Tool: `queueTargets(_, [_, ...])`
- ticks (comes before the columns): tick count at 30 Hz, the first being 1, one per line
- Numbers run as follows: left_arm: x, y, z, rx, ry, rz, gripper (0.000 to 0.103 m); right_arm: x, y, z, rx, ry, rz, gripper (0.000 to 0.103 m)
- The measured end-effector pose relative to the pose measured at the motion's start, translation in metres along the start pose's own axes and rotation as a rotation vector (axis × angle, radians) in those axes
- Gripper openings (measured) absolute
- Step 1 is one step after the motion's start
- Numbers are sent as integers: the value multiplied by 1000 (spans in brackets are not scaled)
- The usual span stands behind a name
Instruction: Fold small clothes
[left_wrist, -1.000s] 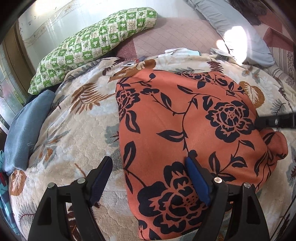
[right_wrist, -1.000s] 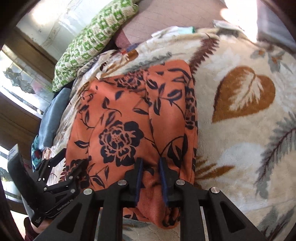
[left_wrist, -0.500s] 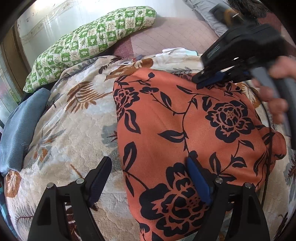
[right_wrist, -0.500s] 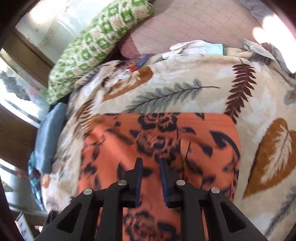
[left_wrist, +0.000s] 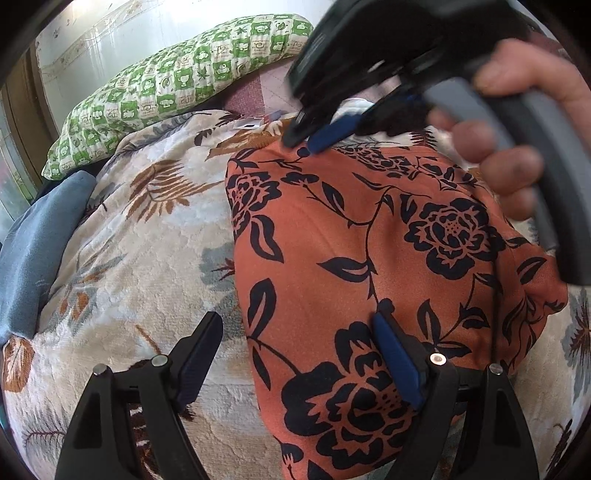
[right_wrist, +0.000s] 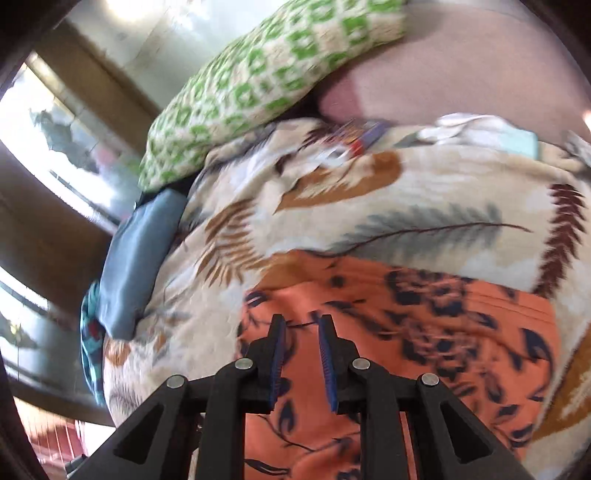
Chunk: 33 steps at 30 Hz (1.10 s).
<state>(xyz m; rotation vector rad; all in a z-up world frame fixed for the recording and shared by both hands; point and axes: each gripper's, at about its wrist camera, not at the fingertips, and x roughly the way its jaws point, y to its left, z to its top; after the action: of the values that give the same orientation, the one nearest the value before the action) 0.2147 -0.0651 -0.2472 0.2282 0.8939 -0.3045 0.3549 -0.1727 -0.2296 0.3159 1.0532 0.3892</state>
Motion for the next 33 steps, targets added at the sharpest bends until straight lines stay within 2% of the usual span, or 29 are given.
queueTargets(3, [1, -1, 0, 3, -3, 20, 85, 52, -4, -1, 16, 132, -83, 21])
queueTargets(4, [3, -1, 0, 4, -2, 24, 89, 64, -8, -4, 17, 141, -88, 21])
queueTargets(5, [3, -1, 1, -2, 1, 31, 94, 62, -8, -4, 15, 114, -75, 21])
queueTargets(7, [5, 1, 1, -24, 7, 43, 98, 51, -6, -6, 23, 95, -76, 21])
queueTargets(11, [7, 2, 0, -44, 6, 52, 102, 12, -3, -22, -41, 31, -139, 21])
queueTargets(15, [6, -2, -1, -30, -6, 74, 102, -56, -20, -59, -26, -65, -120, 22])
queueTargets(20, [8, 5, 0, -95, 26, 46, 102, -102, -35, -119, -35, -88, -157, 22])
queueTargets(24, [12, 8, -3, -158, 47, 8, 103, -98, -59, -158, 2, -67, -177, 22])
queueTargets(27, [13, 6, -7, -184, 39, 16, 103, -85, -74, -169, 21, -117, -165, 22])
queueTargets(30, [11, 4, -7, -210, 49, 39, 103, -83, -77, -167, 32, -118, -169, 22])
queueTargets(33, [1, -3, -1, -184, 43, 101, 103, -83, -76, -169, 19, -132, -166, 22])
